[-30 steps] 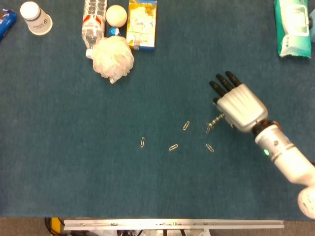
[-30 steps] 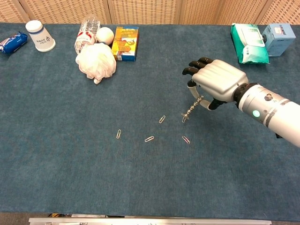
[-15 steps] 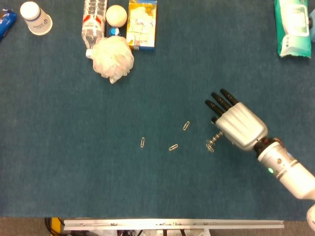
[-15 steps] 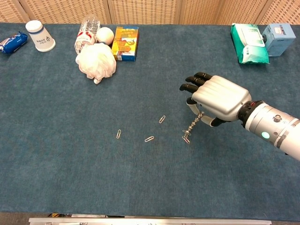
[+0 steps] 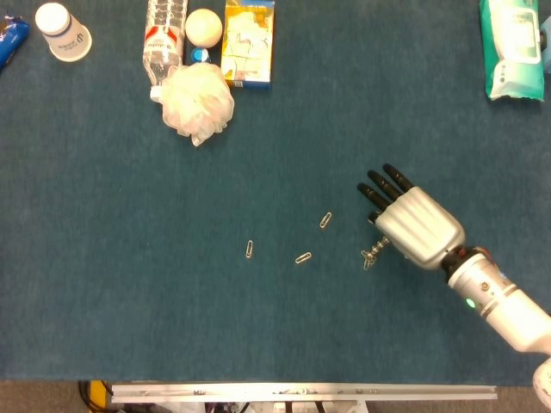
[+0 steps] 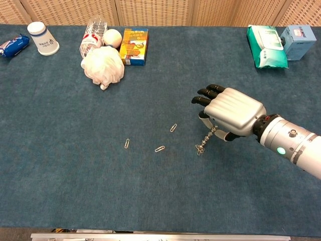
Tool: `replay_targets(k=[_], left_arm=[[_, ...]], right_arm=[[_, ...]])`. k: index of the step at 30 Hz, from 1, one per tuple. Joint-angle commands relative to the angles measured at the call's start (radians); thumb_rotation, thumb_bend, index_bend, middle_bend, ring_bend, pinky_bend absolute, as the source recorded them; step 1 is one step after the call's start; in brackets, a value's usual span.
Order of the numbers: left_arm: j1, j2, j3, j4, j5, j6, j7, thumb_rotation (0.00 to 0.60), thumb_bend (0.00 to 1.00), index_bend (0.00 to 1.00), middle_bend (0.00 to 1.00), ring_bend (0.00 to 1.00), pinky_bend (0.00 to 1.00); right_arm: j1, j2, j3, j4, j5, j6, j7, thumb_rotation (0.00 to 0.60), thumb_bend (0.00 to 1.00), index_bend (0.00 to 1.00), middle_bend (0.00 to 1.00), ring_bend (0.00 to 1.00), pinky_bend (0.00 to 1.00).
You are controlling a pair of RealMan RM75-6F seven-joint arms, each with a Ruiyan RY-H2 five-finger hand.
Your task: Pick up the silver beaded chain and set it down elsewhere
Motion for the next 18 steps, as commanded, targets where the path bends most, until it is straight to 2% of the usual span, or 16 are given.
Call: replay_targets(k=[1, 12, 18], left_arm=[[0.0, 0.0, 0.0, 0.0, 0.0, 0.0, 0.0, 0.6, 0.15, 0.39, 0.3, 0.15, 0.32], [0.001, 0.001, 0.001, 0.0, 0.001, 0.0, 0.001, 0.6, 0.15, 0.39, 0.3, 0.15, 0.32], [-0.002, -0.004, 0.002, 0.001, 0.001, -0.006, 0.012, 0.6, 0.15, 0.39, 0.3, 0.15, 0.32]], right_arm=[[-0.001, -0.002, 0.002, 0.002, -0.001, -0.003, 0.002, 0.6, 0.36, 0.64, 0.14, 0.01, 0.08], [-0.032, 0.059, 0.023, -0.016, -0.026, 0.049, 0.052, 0.6, 0.36, 0.64, 0.14, 0.01, 0.08], [-0.062, 0.101, 0.037, 0.012, -0.018, 0.076, 0.112, 0.6, 0.36, 0.64, 0.14, 0.01, 0.08]])
